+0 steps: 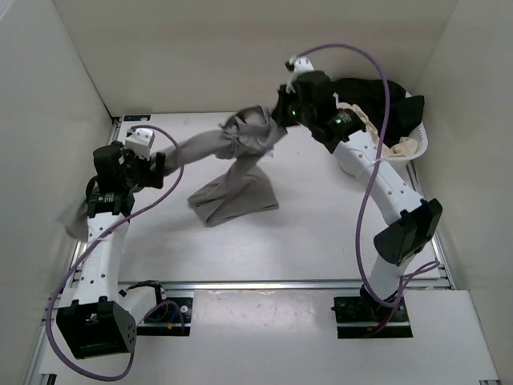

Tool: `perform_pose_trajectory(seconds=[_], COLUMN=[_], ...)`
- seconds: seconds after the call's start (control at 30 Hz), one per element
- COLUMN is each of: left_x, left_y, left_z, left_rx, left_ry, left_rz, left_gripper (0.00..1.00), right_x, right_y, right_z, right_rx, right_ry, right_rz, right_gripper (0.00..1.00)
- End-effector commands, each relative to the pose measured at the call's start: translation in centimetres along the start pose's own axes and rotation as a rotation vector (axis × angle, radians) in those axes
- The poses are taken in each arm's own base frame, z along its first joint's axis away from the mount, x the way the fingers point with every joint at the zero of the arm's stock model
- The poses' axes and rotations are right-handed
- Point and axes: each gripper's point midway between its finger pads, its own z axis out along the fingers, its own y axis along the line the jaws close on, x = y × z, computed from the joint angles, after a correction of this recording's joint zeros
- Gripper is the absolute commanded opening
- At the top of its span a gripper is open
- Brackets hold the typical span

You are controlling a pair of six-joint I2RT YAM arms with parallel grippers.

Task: Fold and stack the trousers
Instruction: Move the trousers to the center of the board, then flatten the trousers out

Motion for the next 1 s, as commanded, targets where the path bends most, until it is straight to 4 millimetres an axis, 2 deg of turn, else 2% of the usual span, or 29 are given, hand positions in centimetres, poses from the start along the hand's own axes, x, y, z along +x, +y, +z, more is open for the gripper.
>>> perform_pose_trajectory(seconds=[0.0,0.03,0.07,0.1,0.2,0.27,0.3,0.37,0.4,0.47,0.5,0.57,0.6,0.63,0.67,0.7,0.73,0.77,0.87,0.9,0.93,0.97], left_x=[-1.7,-1.7,-0.9,-0.2,2.1,4.4,5.5,7.7,9.0,10.7,12.0,13.4,14.6,15.1,15.7,16.7,16.8,17.4,17.9,17.8,17.7,17.7], left_y=[0.1,-0.3,-1.7,-2.6,-4.2,-5.0,-5.3,-5.9,-6.2,-8.4,-9.1,-11.0,-11.6,-11.9,-11.1,-10.6,-9.8,-8.7,-8.0,-7.9,-7.6,-7.6], left_z=[-0.9,-1.1,-1.3,-1.3,-1.6,-1.0,-0.8,-0.5,0.0,0.1,0.7,1.1,1.8,2.3,3.0,3.8,4.6,4.9,5.5,5.6,5.8,5.7], left_rx=[0.023,0.048,0.114,0.148,0.212,0.247,0.261,0.290,0.312,0.404,0.426,0.476,0.492,0.490,0.434,0.396,0.344,0.273,0.216,0.197,0.180,0.176], left_ry=[-0.026,-0.021,0.005,0.027,0.089,0.149,0.186,0.262,0.313,0.376,0.430,0.499,0.543,0.560,0.589,0.625,0.626,0.659,0.691,0.687,0.682,0.683], left_rz=[0.056,0.067,0.081,0.079,0.083,0.077,0.066,0.071,0.068,0.113,0.121,0.166,0.178,0.195,0.197,0.193,0.196,0.202,0.188,0.170,0.175,0.163], left_gripper=[1.00,1.00,1.00,1.00,1.00,1.00,1.00,1.00,1.00,1.00,1.00,1.00,1.00,1.00,1.00,1.00,1.00,1.00,1.00,1.00,1.00,1.00], right_x=[7.9,10.2,14.6,15.3,18.8,19.6,20.6,20.9,21.8,22.0,21.4,21.2,23.3,21.4,21.6,23.6,23.1,24.3,25.0,26.3,26.6,26.6], right_y=[-6.1,-7.2,-8.9,-11.0,-13.4,-13.2,-13.1,-12.4,-12.4,-12.3,-12.5,-12.0,-11.6,-10.6,-10.5,-10.6,-10.8,-11.5,-12.1,-12.5,-12.0,-11.6], right_z=[-0.7,-1.1,-1.6,-2.8,-4.6,-4.8,-4.6,-3.4,-2.7,-1.5,0.1,1.8,2.8,4.0,4.4,4.6,4.8,4.9,3.5,2.7,2.7,2.2], right_rx=[0.145,0.164,0.218,0.284,0.369,0.348,0.332,0.272,0.252,0.227,0.222,0.163,0.122,0.091,0.084,0.097,0.126,0.179,0.241,0.262,0.258,0.242], right_ry=[0.209,0.259,0.352,0.352,0.421,0.451,0.480,0.481,0.504,0.515,0.511,0.531,0.610,0.585,0.609,0.684,0.684,0.720,0.773,0.806,0.801,0.806], right_rz=[0.141,0.161,0.179,0.187,0.122,0.100,0.107,0.095,0.090,0.076,0.062,0.033,0.048,0.045,0.052,0.053,0.065,0.056,0.073,0.069,0.073,0.081], right_gripper=[0.08,0.17,0.31,0.60,0.78,0.79,0.79,0.75,0.75,0.73,0.73,0.68,0.68,0.68,0.68,0.74,0.79,0.83,0.92,0.95,0.99,0.99])
